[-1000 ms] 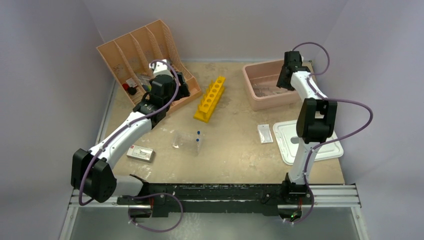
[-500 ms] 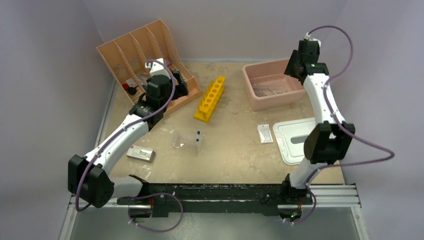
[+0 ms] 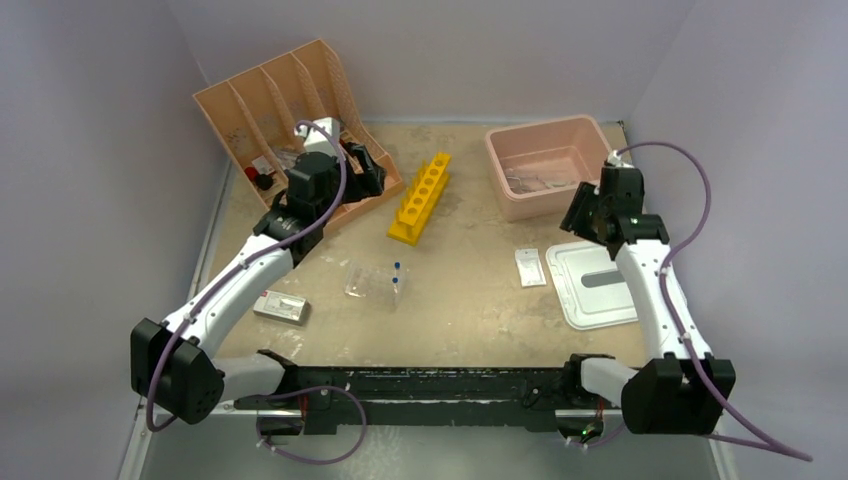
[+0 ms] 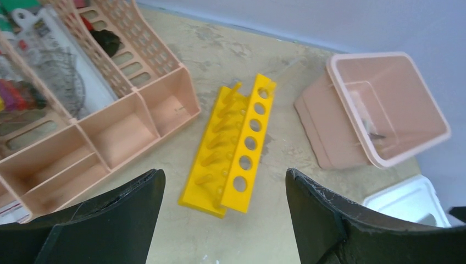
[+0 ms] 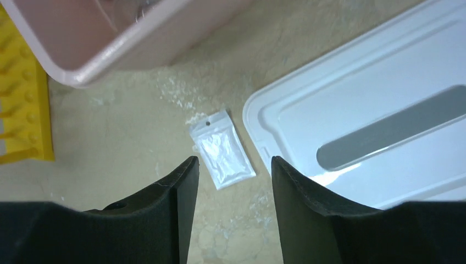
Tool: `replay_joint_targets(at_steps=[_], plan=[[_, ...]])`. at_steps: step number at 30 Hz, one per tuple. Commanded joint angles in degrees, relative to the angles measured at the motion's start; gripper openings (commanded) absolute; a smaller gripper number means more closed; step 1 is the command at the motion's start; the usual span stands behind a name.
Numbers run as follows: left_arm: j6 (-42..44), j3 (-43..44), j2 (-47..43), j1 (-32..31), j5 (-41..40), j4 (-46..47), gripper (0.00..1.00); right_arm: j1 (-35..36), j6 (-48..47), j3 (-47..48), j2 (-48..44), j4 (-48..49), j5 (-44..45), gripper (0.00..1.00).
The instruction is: Organize the chemistry lab equipment
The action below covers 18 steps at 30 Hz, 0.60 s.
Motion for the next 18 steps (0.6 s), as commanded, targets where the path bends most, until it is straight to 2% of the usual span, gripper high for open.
replay_joint_targets(at_steps=[1,10,18], plan=[[-0.5,-0.4,-2.4,-0.1,10.1,6.1,0.8,0.4,3.8,-6.2,-1.9,1.8,-6.9,0.54],[-1.3,-2.2,-2.4,-4.7,22.4,11.1,0.79,4.0,6.8,-12.4,6.2,6.9,-6.1,0.58],[-3.4,-2.6,-0.2,-8.4,24.8,11.3,0.77,9.7,9.9,-11.9,15.9,9.8,-2.2,0.56]])
